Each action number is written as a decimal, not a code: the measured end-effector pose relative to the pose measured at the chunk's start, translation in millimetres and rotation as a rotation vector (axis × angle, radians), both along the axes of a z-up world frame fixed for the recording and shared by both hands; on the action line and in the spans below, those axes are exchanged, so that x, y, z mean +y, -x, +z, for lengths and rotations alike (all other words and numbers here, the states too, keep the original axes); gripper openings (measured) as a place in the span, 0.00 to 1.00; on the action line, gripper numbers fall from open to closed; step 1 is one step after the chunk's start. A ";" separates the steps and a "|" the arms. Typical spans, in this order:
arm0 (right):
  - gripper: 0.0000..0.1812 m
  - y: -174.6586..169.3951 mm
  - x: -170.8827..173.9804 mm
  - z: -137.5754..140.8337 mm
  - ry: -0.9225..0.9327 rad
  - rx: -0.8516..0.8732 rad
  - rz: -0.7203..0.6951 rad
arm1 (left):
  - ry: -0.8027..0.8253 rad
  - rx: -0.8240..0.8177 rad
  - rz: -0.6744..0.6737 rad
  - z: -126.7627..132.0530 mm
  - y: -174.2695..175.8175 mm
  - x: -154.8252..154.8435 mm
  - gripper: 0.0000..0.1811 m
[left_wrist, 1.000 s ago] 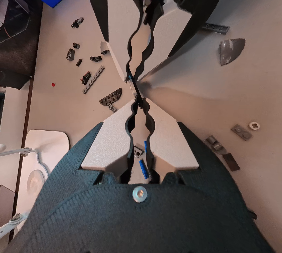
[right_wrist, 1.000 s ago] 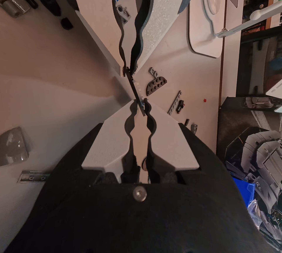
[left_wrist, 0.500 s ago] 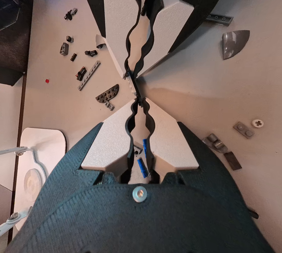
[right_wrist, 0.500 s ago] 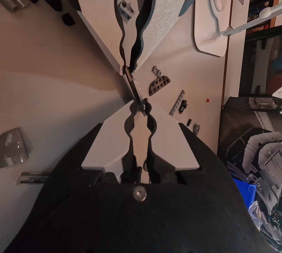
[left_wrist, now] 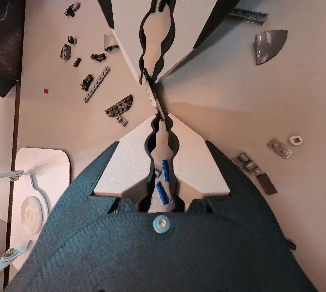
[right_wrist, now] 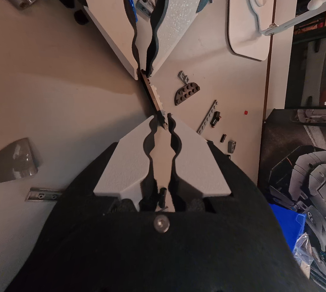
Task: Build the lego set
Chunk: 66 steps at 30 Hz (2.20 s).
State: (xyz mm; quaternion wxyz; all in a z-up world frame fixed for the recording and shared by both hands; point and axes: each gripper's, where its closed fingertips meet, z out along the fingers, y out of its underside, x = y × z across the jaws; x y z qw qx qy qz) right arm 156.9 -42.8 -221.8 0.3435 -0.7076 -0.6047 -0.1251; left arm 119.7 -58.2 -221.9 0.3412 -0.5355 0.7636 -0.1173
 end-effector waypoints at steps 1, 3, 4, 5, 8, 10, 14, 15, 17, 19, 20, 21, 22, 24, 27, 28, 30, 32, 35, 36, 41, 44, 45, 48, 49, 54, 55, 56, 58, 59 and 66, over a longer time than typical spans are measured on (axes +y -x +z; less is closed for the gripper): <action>0.06 0.0 -0.1 0.2 -0.001 0.000 0.001 | 0.005 -0.001 0.001 0.0 0.2 0.0 0.02; 0.06 -0.1 0.4 0.8 -0.005 0.001 -0.001 | 0.011 -0.001 0.004 -0.2 0.5 0.3 0.02; 0.07 -0.3 0.7 1.0 -0.006 0.001 -0.003 | 0.012 -0.001 0.005 -0.2 0.6 0.4 0.02; 0.07 -0.6 1.0 1.3 -0.009 0.001 -0.005 | 0.012 -0.001 0.008 -0.3 0.6 1.0 0.02; 0.07 -1.5 2.0 2.2 -0.015 0.003 -0.011 | 0.007 0.000 0.015 -0.3 1.0 2.7 0.02; 0.07 -2.3 2.7 2.6 -0.020 0.001 -0.014 | 0.006 0.000 0.016 -0.1 1.3 3.0 0.02; 0.06 -2.4 2.0 2.0 -0.018 -0.004 -0.011 | 0.009 0.001 0.011 -0.2 1.4 1.9 0.02; 0.06 -2.2 2.0 2.0 -0.018 -0.003 -0.011 | 0.007 0.003 0.010 -0.2 1.6 1.8 0.02; 0.06 -2.1 2.1 3.1 -0.021 0.001 -0.010 | 0.012 0.004 0.004 -0.2 1.5 0.2 0.02; 0.06 -2.3 1.8 3.4 -0.017 0.007 -0.011 | 0.010 0.006 0.004 -0.3 1.7 0.3 0.02; 0.06 -2.7 1.8 3.5 -0.016 0.010 -0.013 | 0.011 0.008 0.005 -0.4 2.0 0.2 0.02; 0.06 -3.0 1.6 3.9 -0.014 0.015 -0.013 | 0.013 0.008 0.005 -0.3 2.4 0.3 0.02; 0.06 -2.6 0.9 4.5 -0.009 0.026 -0.011 | 0.018 0.007 0.005 -0.3 2.6 0.0 0.02; 0.06 -2.5 -0.4 5.5 0.007 0.049 -0.010 | 0.020 0.008 0.007 -0.4 3.3 0.7 0.03; 0.05 -4.3 -2.3 7.3 0.029 0.083 -0.011 | 0.023 0.010 0.005 -0.4 4.1 0.4 0.02; 0.05 -5.8 -2.0 8.5 0.031 0.091 -0.017 | 0.022 0.011 0.003 -0.5 4.2 0.2 0.02; 0.04 -6.3 -2.7 10.0 0.038 0.108 -0.017 | 0.022 0.012 0.001 -0.4 4.2 -0.3 0.02; 0.04 -7.4 -2.3 9.0 0.035 0.095 -0.020 | 0.025 0.013 -0.004 -0.7 3.9 -1.4 0.02; 0.03 -7.2 -3.5 4.4 0.045 0.073 -0.014 | 0.021 0.017 -0.008 -1.1 3.8 -2.2 0.03; 0.03 -7.3 -3.9 3.3 0.048 0.067 -0.013 | 0.024 0.017 -0.007 -1.3 3.8 -2.1 0.03; 0.03 -5.1 -0.8 5.2 0.014 0.042 -0.026 | 0.025 0.024 0.017 -3.2 6.1 3.8 0.03; 0.03 -10.1 16.7 17.6 -0.096 0.033 -0.123 | 0.031 0.021 0.030 -4.0 6.6 7.2 0.03; 0.04 -13.0 23.0 21.9 -0.124 0.041 -0.169 | 0.028 0.020 0.040 -4.0 7.0 9.6 0.03; 0.07 -21.9 34.4 26.4 -0.172 0.045 -0.254 | 0.024 0.019 0.069 -3.9 9.0 16.2 0.03; 0.09 -24.5 36.9 27.1 -0.182 0.044 -0.276 | 0.025 0.018 0.075 -3.9 9.5 17.5 0.03; 0.11 -33.6 45.2 35.2 -0.231 0.070 -0.340 | 0.018 0.019 0.076 -3.8 10.3 18.8 0.03; 0.11 -34.9 45.9 36.5 -0.236 0.077 -0.347 | 0.018 0.020 0.076 -3.8 10.2 18.6 0.03; 0.11 -36.1 46.6 37.8 -0.243 0.080 -0.350 | 0.017 0.020 0.075 -3.8 10.2 18.4 0.03; 0.11 -37.7 47.4 39.9 -0.253 0.084 -0.356 | 0.016 0.021 0.073 -4.0 10.0 18.0 0.03; 0.11 -37.8 47.6 39.9 -0.253 0.086 -0.358 | 0.015 0.021 0.072 -4.0 9.9 17.9 0.03; 0.11 -39.3 48.2 41.2 -0.257 0.092 -0.363 | 0.014 0.023 0.066 -4.3 9.5 16.7 0.02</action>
